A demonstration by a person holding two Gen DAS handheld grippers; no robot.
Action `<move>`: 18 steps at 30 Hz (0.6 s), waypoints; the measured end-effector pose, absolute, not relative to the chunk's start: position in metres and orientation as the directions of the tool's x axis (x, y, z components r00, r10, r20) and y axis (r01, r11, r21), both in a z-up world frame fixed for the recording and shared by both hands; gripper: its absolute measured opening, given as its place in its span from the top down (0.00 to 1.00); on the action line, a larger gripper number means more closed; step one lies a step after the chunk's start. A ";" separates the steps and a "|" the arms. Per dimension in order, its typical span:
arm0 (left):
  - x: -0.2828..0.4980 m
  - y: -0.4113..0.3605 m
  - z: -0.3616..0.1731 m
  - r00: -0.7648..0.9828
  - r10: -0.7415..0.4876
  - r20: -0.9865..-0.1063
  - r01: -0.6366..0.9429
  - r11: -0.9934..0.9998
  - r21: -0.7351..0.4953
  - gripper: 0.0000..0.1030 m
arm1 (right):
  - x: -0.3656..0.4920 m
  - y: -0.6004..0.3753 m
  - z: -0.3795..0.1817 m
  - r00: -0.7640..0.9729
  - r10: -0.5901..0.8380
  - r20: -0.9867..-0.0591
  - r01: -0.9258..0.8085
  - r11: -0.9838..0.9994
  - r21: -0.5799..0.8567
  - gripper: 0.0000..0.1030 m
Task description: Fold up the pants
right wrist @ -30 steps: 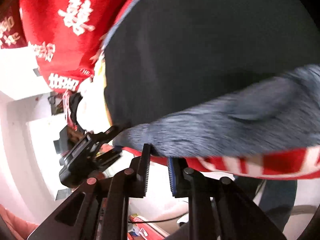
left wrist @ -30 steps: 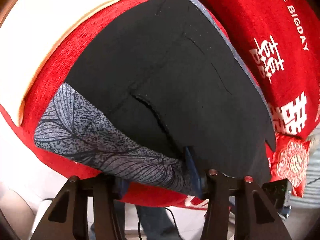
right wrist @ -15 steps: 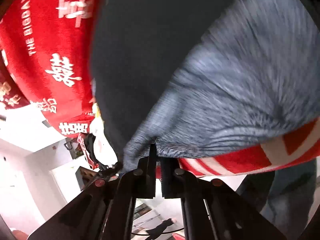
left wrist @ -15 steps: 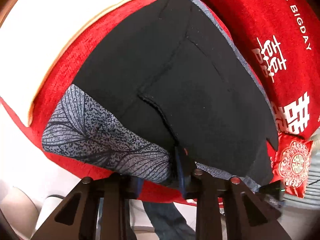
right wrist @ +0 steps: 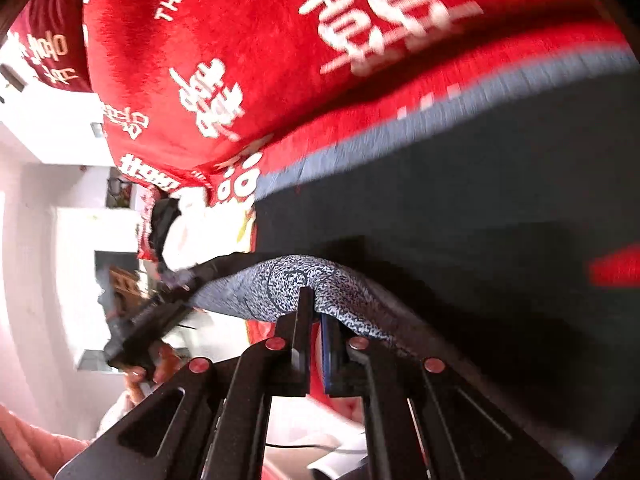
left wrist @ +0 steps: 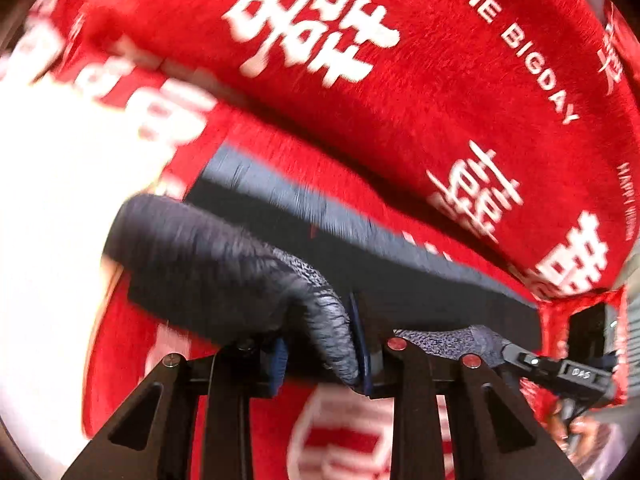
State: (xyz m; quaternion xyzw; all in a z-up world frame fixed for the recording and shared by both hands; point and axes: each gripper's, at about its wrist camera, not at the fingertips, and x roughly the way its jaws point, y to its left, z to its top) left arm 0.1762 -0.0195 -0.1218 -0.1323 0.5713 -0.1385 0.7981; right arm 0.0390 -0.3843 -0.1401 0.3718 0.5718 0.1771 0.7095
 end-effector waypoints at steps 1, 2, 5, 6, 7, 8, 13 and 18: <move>0.196 -0.030 -0.132 0.323 -0.341 -0.883 0.084 0.940 -0.332 0.71 | 0.053 -0.390 -0.145 0.273 0.669 -0.692 0.169 0.674 0.719 0.96; 0.207 -0.037 -0.140 0.327 -0.316 -0.891 0.087 0.948 -0.305 0.67 | 0.072 -0.394 -0.153 0.259 0.657 -0.709 0.164 0.693 0.702 0.96; 0.240 -0.050 -0.173 0.348 -0.211 -0.914 0.050 0.977 -0.207 0.48 | 0.121 -0.396 -0.179 0.212 0.621 -0.755 0.163 0.739 0.654 0.95; 0.251 -0.051 -0.185 0.351 -0.175 -0.920 0.026 0.984 -0.177 0.46 | 0.133 -0.398 -0.193 0.197 0.604 -0.772 0.169 0.755 0.634 0.94; 0.259 -0.052 -0.195 0.344 -0.157 -0.926 0.009 0.986 -0.164 0.45 | 0.137 -0.408 -0.202 0.188 0.592 -0.784 0.177 0.764 0.620 0.94; 0.268 -0.052 -0.205 0.331 -0.136 -0.934 -0.012 0.989 -0.148 0.45 | 0.144 -0.409 -0.213 0.178 0.580 -0.795 0.185 0.774 0.606 0.94; 0.270 -0.041 -0.186 0.347 -0.106 -0.932 -0.044 0.991 -0.129 0.45 | 0.167 -0.414 -0.237 0.141 0.567 -0.812 0.233 0.778 0.584 0.81; 0.247 -0.034 -0.157 0.379 -0.014 -0.925 -0.010 1.000 -0.020 0.24 | 0.142 -0.415 -0.178 0.230 0.539 -0.810 0.122 0.810 0.573 0.28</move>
